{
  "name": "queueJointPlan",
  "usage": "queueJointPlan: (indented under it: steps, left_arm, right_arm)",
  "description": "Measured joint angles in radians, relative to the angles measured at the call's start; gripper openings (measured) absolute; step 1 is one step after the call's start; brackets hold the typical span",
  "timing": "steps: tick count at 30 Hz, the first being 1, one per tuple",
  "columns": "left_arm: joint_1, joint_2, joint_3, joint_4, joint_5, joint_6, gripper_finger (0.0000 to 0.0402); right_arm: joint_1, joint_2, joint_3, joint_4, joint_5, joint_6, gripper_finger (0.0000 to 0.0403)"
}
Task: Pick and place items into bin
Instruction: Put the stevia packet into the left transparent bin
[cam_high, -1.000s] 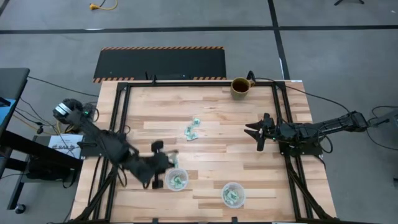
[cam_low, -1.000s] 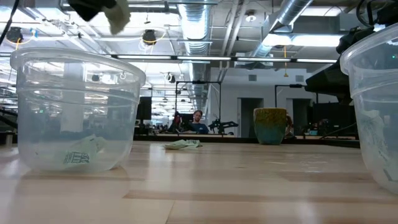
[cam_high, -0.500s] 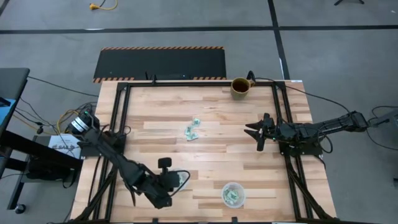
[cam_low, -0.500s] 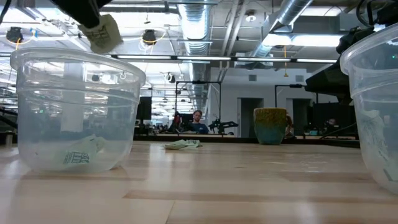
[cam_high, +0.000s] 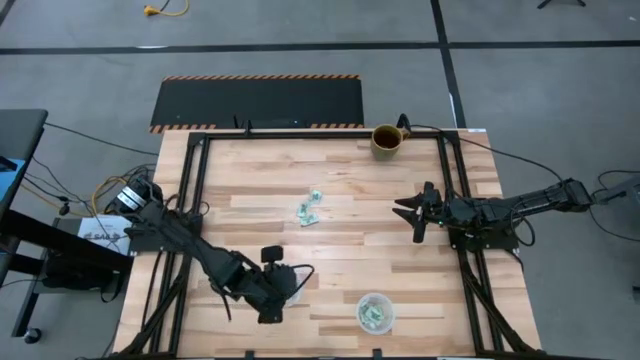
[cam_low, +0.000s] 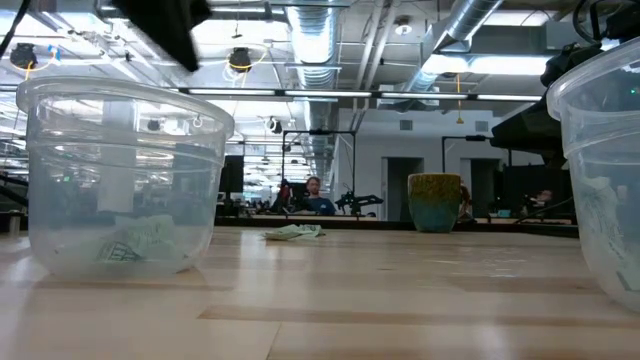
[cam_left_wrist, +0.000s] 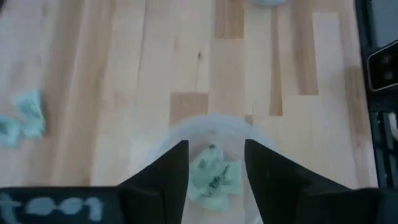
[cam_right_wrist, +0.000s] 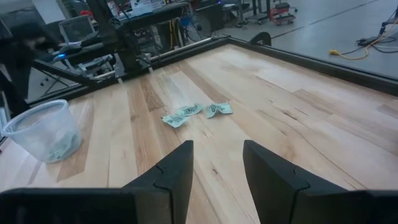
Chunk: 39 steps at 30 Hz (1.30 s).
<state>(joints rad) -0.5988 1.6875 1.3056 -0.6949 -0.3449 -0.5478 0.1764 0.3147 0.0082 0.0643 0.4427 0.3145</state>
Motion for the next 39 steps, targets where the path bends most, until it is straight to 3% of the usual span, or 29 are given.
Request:
queueJointPlan:
  steps: [3,8,11,16,27,33,39]
  left_arm:
    - [0.029,0.000,0.063,-0.072,-0.038,0.093,0.0148]
    - [0.113,-0.001,0.178,-0.240,-0.237,0.267,0.0148]
    - [0.201,-0.001,0.210,-0.286,-0.257,0.373,0.0149]
    - [0.385,-0.001,0.199,-0.252,-0.074,0.572,0.0149]
    - [0.712,0.000,0.008,-0.007,0.272,0.902,0.0149]
    - [0.804,0.000,-0.126,0.127,0.375,0.975,0.0149]
    - [0.825,0.000,-0.250,0.270,0.445,1.028,0.0149]
  right_arm:
    - [0.000,0.000,0.000,0.000,0.000,0.000,0.0134]
    - [0.000,0.000,0.000,0.000,0.000,0.000,0.0134]
    - [0.000,0.000,0.000,0.000,0.000,0.000,0.0133]
    - [0.000,0.000,0.000,0.000,0.000,0.000,0.0134]
    - [0.000,0.000,0.000,0.000,0.000,0.000,0.0134]
    - [0.000,0.000,0.000,0.000,0.000,0.000,0.0133]
    - [0.000,0.000,0.000,0.000,0.000,0.000,0.0134]
